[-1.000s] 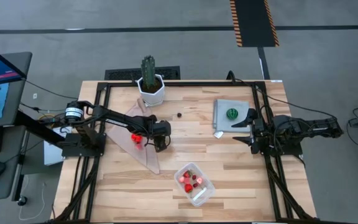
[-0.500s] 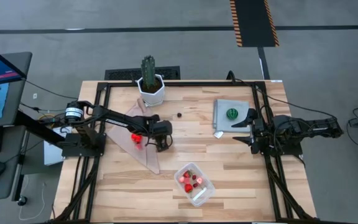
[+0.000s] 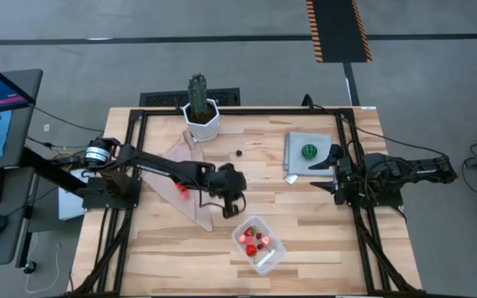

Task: Pick and placing Produce into tupperware
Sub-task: Put the red cherry into the transparent bin, then put the black raspberry into the transparent bin

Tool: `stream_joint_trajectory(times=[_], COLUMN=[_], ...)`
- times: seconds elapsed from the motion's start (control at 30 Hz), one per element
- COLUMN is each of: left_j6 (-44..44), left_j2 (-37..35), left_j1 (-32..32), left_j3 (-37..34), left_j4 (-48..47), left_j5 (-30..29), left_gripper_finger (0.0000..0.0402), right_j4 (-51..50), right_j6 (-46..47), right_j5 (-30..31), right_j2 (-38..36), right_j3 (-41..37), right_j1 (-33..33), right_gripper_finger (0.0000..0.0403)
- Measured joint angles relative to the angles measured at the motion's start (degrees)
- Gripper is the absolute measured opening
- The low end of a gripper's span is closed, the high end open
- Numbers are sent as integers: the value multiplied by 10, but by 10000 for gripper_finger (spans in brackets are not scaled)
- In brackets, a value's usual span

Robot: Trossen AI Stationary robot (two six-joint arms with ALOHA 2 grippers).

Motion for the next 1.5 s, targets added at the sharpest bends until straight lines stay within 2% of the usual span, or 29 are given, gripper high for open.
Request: stream_joint_trajectory(times=[0.3,0.53,0.9,1.07,1.17,1.37,1.5], left_j6=[-29,-44,-60,-73,-78,-76,-50], left_j2=[0,0,40,47,48,49,46], left_j1=[-90,-137,-120,-109,-102,-99,-93], left_j3=[26,26,24,25,26,26,26], left_j4=[101,99,106,155,155,159,159], left_j5=[25,35,45,23,29,13,8], left_gripper_finger=[0,0,0,2,20,84,109], right_j4=[0,0,0,-12,-17,-26,-26], right_j6=[0,0,0,0,0,0,0], right_j5=[0,0,0,0,0,0,0], right_j2=[0,0,0,3,7,8,8], right_j3=[0,0,0,1,0,0,0], right_j1=[0,0,0,0,0,0,0], right_gripper_finger=[276,276,276,276,276,276,276])
